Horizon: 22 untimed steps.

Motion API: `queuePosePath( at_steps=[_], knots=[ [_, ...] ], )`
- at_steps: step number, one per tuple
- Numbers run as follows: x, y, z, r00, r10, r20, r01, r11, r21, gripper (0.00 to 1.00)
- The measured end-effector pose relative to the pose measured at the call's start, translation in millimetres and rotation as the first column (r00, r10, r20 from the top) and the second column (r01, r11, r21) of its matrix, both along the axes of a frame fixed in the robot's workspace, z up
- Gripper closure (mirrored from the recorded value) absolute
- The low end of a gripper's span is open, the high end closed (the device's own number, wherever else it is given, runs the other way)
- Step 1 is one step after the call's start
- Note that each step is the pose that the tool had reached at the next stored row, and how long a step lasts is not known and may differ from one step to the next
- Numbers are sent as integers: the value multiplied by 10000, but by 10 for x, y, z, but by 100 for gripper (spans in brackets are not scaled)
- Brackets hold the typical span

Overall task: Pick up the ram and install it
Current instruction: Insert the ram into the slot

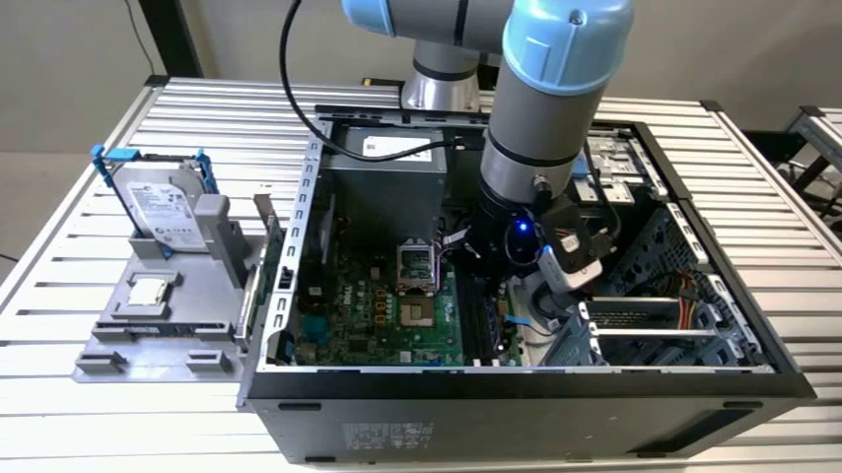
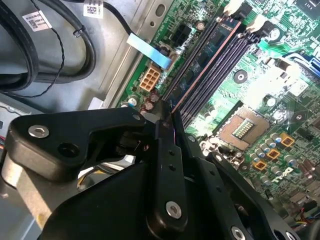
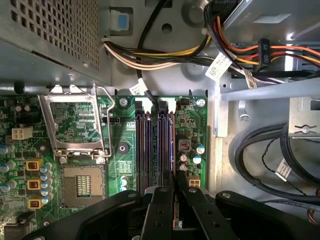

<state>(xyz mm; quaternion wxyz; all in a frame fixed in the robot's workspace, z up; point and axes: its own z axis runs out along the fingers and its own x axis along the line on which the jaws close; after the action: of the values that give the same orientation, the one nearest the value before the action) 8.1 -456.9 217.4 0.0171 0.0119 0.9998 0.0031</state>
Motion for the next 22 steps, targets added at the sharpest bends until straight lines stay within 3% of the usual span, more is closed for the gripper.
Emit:
queuePosePath(
  at_steps=[6,9,15,22],
  knots=[
    [-2,1,-23,10000,-1,4,1,10000,-13,100],
    [-6,-1,-28,10000,-2,49,3,10000,-10,100],
    [-27,-10,-46,9998,-1,194,1,10000,-13,100],
    [-28,-11,-83,9998,-1,214,1,10000,-12,100]
  ],
)
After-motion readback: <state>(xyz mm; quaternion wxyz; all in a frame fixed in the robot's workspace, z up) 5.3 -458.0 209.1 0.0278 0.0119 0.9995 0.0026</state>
